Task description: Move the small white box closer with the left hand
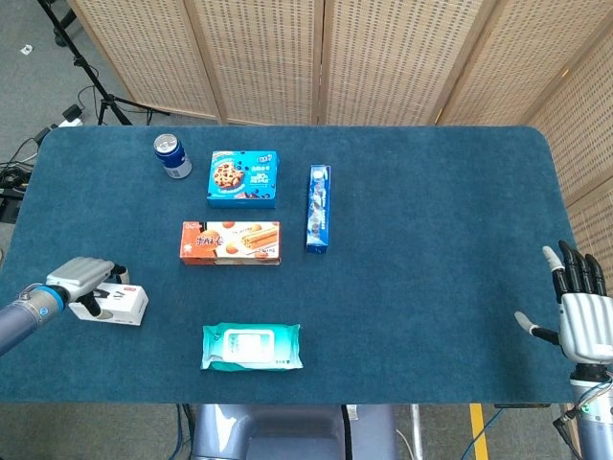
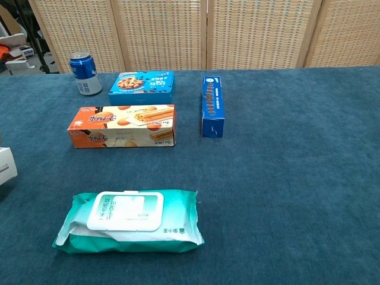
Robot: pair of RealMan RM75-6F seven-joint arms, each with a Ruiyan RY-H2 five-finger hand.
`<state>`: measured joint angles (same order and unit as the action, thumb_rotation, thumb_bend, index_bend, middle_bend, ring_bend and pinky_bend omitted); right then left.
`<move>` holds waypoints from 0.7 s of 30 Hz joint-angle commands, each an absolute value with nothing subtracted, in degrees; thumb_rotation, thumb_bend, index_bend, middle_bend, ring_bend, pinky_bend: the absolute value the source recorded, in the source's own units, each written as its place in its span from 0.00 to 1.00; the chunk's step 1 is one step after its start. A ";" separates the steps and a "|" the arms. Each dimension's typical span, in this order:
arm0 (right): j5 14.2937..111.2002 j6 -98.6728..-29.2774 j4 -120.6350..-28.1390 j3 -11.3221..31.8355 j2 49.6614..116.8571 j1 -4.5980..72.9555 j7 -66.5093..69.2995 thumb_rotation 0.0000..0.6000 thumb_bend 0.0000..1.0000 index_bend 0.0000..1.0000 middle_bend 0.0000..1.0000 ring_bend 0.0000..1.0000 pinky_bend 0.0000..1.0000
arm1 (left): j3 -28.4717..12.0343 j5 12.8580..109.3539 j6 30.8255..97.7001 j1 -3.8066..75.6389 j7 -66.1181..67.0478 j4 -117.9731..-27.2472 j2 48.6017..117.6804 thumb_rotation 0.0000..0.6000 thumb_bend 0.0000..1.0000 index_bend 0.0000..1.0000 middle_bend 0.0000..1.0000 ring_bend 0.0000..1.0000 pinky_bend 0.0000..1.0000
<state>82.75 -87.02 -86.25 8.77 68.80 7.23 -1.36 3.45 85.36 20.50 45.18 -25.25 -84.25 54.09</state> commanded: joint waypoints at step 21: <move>83.10 -87.56 -86.57 8.63 68.86 6.96 -1.34 1.00 0.00 0.00 0.00 0.00 0.00 | 1.85 80.35 26.18 43.50 -24.61 -79.56 57.33 1.00 0.22 0.00 0.00 0.00 0.00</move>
